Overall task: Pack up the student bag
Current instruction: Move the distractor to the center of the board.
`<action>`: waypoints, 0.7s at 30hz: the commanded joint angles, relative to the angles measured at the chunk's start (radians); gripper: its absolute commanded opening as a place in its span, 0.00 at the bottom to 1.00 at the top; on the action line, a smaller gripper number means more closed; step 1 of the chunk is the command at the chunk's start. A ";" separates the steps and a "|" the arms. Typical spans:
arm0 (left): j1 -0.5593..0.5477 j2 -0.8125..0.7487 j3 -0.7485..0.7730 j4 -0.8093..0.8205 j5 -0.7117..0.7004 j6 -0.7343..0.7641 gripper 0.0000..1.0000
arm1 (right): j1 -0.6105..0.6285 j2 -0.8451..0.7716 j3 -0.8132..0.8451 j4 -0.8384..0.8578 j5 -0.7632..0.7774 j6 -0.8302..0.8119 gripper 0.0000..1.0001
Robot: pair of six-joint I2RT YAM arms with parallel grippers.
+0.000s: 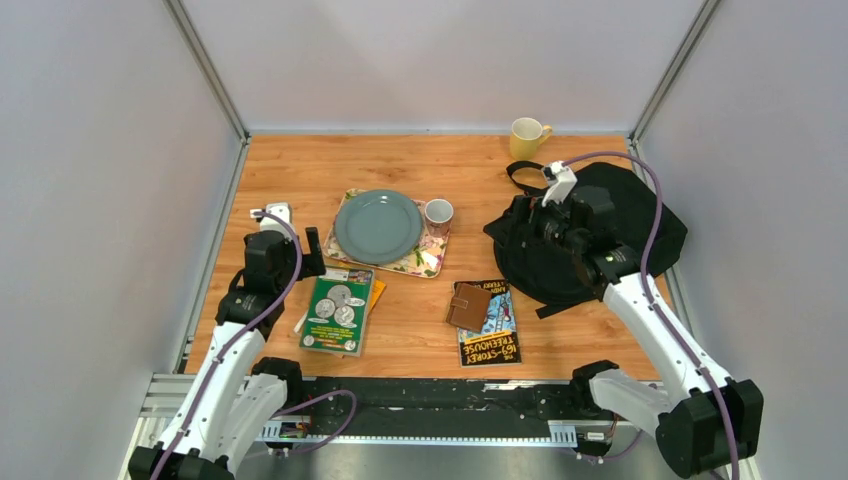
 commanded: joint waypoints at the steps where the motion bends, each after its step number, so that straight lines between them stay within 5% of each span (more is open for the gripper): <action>1: 0.001 -0.004 -0.007 0.046 -0.152 -0.053 0.99 | 0.082 0.025 0.091 -0.094 0.088 -0.068 1.00; 9: 0.004 -0.001 -0.016 -0.043 0.031 -0.052 0.99 | 0.157 0.073 0.120 -0.102 0.116 -0.081 1.00; 21: 0.013 -0.049 -0.050 -0.065 0.010 -0.061 0.99 | 0.281 0.241 0.172 0.002 0.182 0.198 1.00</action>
